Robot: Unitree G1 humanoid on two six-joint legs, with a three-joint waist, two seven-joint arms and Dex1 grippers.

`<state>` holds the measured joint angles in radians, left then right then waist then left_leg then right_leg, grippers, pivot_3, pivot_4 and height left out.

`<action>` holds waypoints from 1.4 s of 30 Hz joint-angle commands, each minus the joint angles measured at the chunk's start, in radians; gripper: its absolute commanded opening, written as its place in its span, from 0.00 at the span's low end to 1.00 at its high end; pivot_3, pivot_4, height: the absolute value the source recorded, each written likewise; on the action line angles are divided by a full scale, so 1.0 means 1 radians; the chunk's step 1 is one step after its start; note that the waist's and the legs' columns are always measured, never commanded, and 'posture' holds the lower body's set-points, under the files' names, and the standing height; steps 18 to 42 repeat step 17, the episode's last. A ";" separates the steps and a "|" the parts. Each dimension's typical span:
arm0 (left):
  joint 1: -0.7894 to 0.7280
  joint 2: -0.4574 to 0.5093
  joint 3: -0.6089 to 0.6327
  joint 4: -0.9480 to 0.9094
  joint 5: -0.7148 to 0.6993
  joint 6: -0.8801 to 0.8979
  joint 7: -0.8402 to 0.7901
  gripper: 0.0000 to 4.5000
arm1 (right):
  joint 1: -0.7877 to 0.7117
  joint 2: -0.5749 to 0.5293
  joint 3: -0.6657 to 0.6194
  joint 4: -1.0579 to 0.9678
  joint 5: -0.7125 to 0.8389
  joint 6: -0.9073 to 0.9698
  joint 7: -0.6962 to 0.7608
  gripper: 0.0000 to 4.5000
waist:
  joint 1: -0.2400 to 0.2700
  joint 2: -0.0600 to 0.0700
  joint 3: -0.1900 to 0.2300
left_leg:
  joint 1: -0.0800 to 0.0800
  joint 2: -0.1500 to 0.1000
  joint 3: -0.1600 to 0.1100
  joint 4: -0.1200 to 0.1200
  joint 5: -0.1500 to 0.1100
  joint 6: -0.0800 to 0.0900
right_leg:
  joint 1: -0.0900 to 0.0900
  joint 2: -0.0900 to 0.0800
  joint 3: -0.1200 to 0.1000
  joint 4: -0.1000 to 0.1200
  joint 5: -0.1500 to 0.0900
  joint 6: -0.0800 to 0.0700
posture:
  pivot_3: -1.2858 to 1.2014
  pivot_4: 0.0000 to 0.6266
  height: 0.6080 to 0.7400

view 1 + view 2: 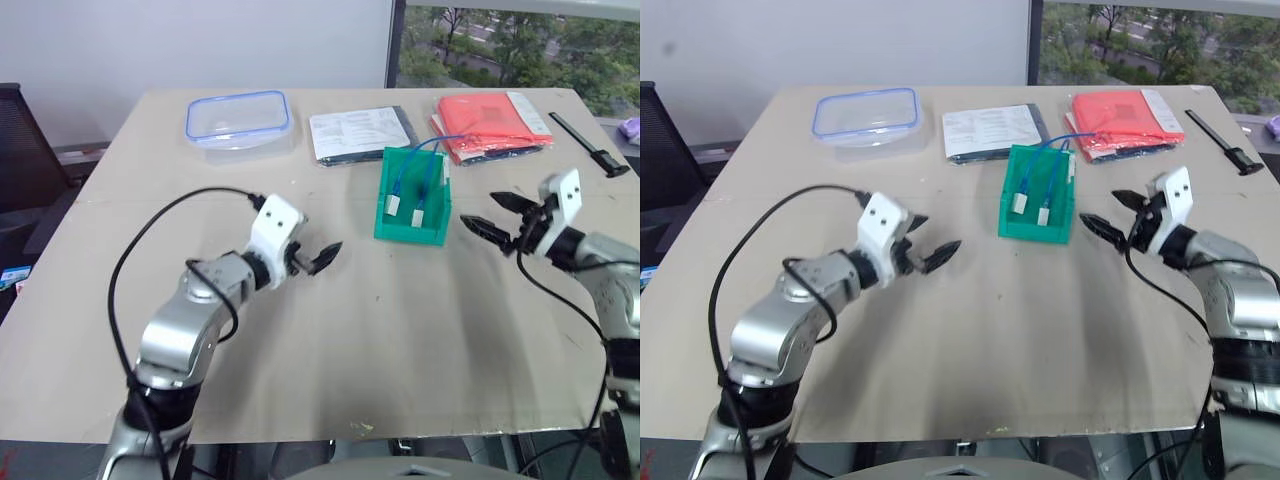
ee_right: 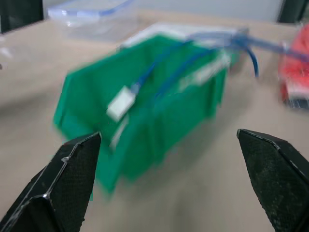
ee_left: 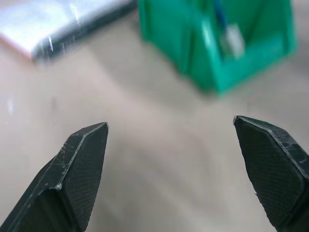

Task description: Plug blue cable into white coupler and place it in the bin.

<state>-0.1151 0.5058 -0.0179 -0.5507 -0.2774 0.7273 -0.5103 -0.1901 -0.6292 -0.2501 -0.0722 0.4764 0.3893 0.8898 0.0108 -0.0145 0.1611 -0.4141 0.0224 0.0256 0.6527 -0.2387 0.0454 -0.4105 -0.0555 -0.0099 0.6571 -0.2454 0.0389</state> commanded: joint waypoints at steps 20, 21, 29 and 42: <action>0.428 -0.015 -0.011 0.081 0.045 -0.508 -0.111 0.97 | 0.418 0.018 -0.023 0.019 -0.011 -0.290 0.169 1.00 | 0.005 0.000 -0.001 | 0.004 0.000 0.007 0.002 0.001 -0.001 | 0.002 -0.004 0.004 -0.002 -0.001 -0.007 | 0.52 0.24 0.98; 0.428 -0.015 -0.011 0.081 0.045 -0.508 -0.111 0.97 | 0.418 0.018 -0.023 0.019 -0.011 -0.290 0.169 1.00 | 0.005 0.000 -0.001 | 0.004 0.000 0.007 0.002 0.001 -0.001 | 0.002 -0.004 0.004 -0.002 -0.001 -0.007 | 0.52 0.24 0.98; 0.428 -0.015 -0.011 0.081 0.045 -0.508 -0.111 0.97 | 0.418 0.018 -0.023 0.019 -0.011 -0.290 0.169 1.00 | 0.005 0.000 -0.001 | 0.004 0.000 0.007 0.002 0.001 -0.001 | 0.002 -0.004 0.004 -0.002 -0.001 -0.007 | 0.52 0.24 0.98; 0.428 -0.015 -0.011 0.081 0.045 -0.508 -0.111 0.97 | 0.418 0.018 -0.023 0.019 -0.011 -0.290 0.169 1.00 | 0.005 0.000 -0.001 | 0.004 0.000 0.007 0.002 0.001 -0.001 | 0.002 -0.004 0.004 -0.002 -0.001 -0.007 | 0.52 0.24 0.98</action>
